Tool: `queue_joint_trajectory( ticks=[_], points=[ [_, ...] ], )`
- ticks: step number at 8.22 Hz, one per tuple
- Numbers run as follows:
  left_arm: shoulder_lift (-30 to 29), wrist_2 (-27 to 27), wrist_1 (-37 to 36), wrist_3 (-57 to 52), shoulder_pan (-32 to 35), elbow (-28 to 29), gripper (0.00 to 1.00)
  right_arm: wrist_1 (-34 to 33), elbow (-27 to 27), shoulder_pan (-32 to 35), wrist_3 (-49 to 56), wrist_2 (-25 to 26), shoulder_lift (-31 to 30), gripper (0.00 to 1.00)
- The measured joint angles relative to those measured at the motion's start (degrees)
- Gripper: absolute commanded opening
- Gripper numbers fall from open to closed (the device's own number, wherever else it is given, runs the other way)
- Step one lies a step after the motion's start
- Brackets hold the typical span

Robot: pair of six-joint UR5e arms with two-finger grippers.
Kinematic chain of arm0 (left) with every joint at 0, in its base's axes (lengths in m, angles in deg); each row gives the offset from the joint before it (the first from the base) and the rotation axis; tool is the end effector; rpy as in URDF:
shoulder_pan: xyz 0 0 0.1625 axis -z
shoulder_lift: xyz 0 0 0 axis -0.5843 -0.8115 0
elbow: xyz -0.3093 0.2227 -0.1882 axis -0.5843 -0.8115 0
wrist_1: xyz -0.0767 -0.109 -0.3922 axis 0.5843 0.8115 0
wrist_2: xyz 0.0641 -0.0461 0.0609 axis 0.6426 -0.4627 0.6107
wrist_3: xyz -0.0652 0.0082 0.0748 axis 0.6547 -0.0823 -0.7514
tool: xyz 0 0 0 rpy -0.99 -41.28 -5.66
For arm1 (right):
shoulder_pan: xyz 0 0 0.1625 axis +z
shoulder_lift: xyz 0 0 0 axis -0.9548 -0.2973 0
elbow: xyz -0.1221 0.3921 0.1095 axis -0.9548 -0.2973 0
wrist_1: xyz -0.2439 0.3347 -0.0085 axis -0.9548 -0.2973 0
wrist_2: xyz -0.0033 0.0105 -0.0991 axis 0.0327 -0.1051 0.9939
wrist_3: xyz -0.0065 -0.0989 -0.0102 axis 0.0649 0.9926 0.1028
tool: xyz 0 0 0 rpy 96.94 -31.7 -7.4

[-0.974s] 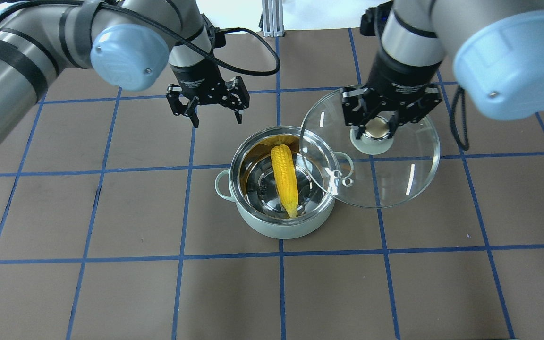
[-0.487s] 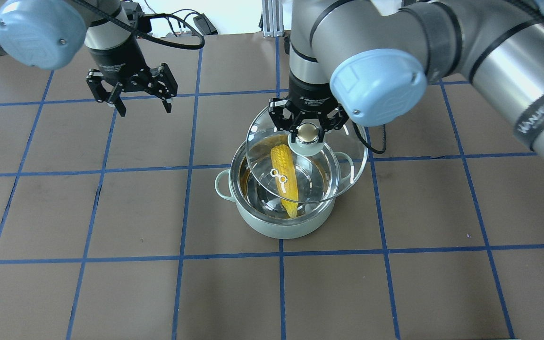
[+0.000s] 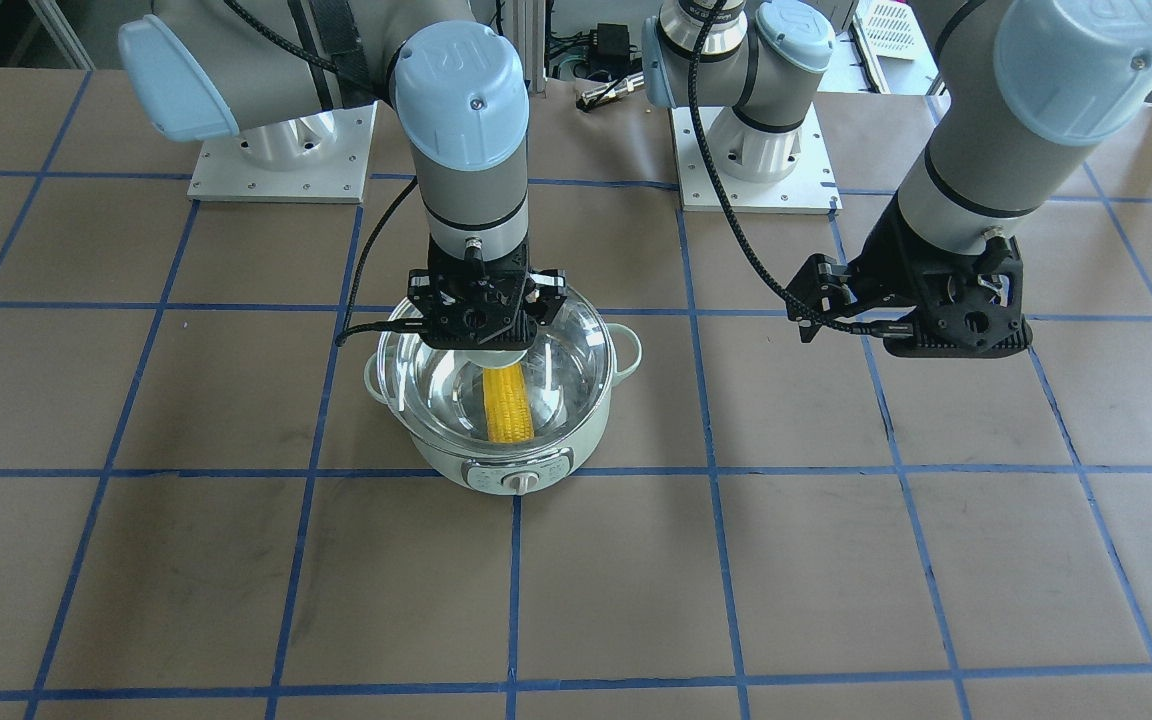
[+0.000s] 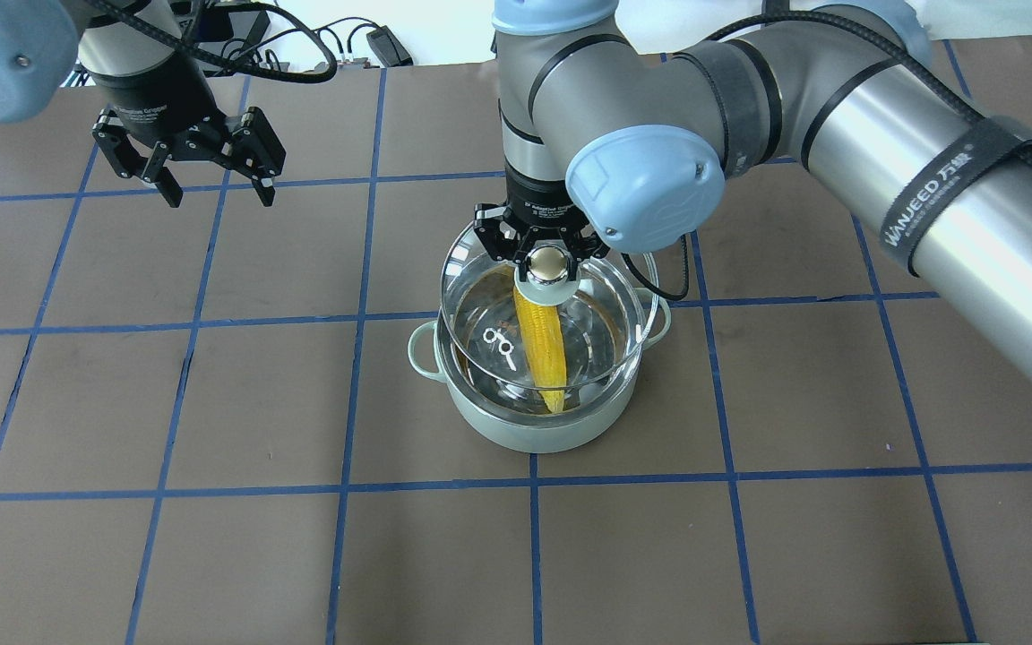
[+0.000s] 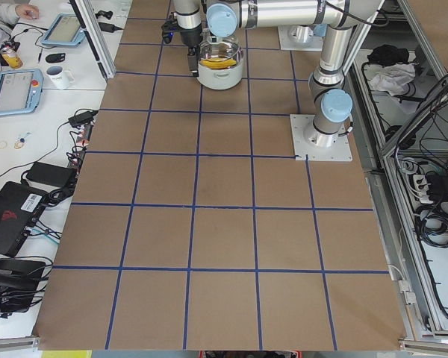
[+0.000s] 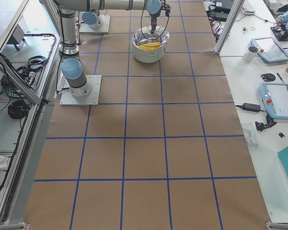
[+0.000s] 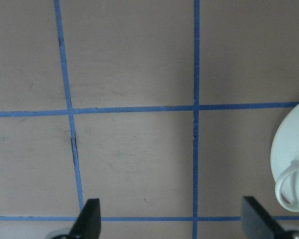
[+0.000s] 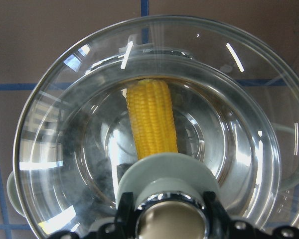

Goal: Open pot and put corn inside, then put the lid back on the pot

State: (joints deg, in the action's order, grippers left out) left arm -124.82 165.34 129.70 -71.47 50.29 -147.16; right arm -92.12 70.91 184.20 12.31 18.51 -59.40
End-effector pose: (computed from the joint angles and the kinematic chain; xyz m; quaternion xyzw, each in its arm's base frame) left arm -0.0886 -0.5550 0.4646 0.0091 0.9988 0.0376 0.0299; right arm 0.3448 -0.4999 0.3804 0.0036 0.9994 0.0327 0.0096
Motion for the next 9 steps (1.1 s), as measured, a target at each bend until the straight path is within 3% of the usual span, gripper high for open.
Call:
queue_joint_trajectory(
  ticks=[9],
  points=[
    [0.8,-0.3,0.1,0.1,0.5,0.0,1.00,-1.1,2.4,0.9,4.9,-0.1,0.5,0.03]
  ],
)
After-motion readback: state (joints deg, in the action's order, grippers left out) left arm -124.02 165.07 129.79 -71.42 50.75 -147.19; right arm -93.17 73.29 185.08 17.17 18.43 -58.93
